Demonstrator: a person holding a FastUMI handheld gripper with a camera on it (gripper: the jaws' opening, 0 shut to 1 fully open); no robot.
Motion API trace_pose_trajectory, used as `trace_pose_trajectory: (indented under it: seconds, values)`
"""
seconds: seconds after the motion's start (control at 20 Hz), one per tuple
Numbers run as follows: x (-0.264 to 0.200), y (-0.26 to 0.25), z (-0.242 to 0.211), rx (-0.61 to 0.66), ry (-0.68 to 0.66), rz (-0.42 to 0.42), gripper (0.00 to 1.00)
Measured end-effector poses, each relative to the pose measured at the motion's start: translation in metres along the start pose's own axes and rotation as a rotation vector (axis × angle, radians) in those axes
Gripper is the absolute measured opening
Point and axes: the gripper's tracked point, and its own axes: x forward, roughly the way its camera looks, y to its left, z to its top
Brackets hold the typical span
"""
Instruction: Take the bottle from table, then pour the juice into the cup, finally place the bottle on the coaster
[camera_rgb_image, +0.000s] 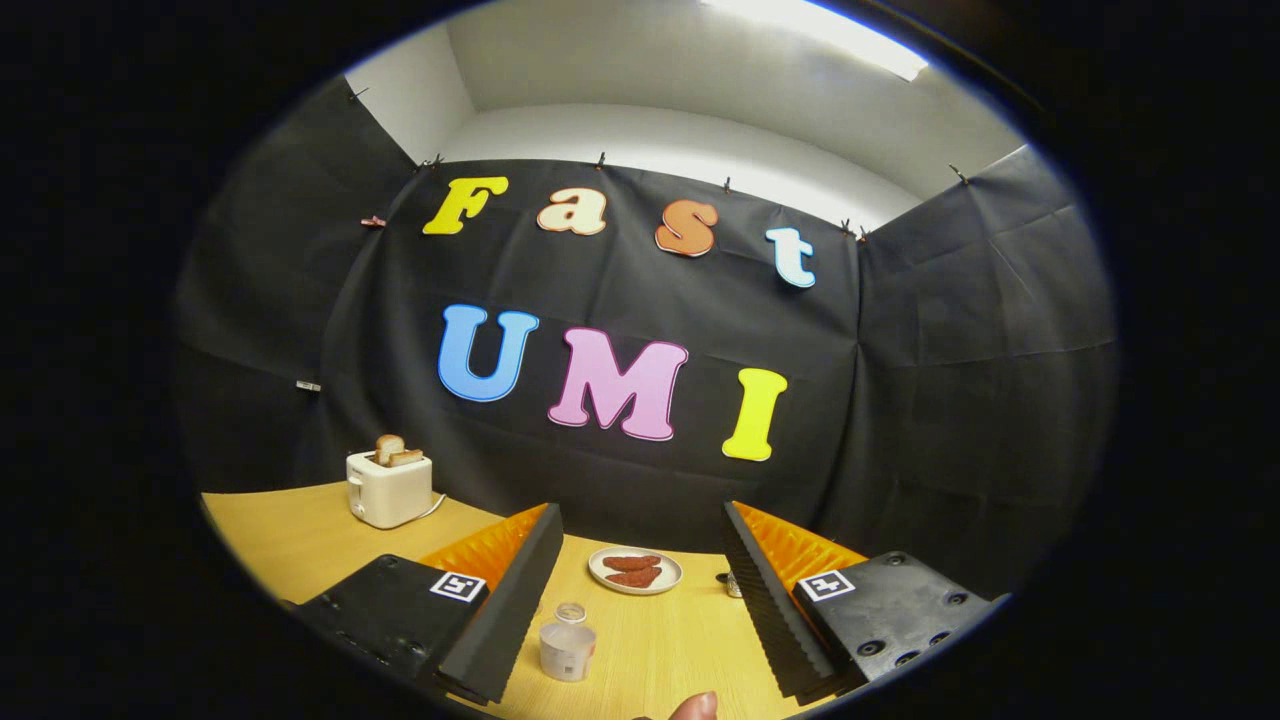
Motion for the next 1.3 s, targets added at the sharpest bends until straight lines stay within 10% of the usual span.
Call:
trace_pose_trajectory:
  seconds: [1.3]
  values:
    - [-0.003, 0.032, -0.046, 0.027, 0.030, 0.110, 0.97]
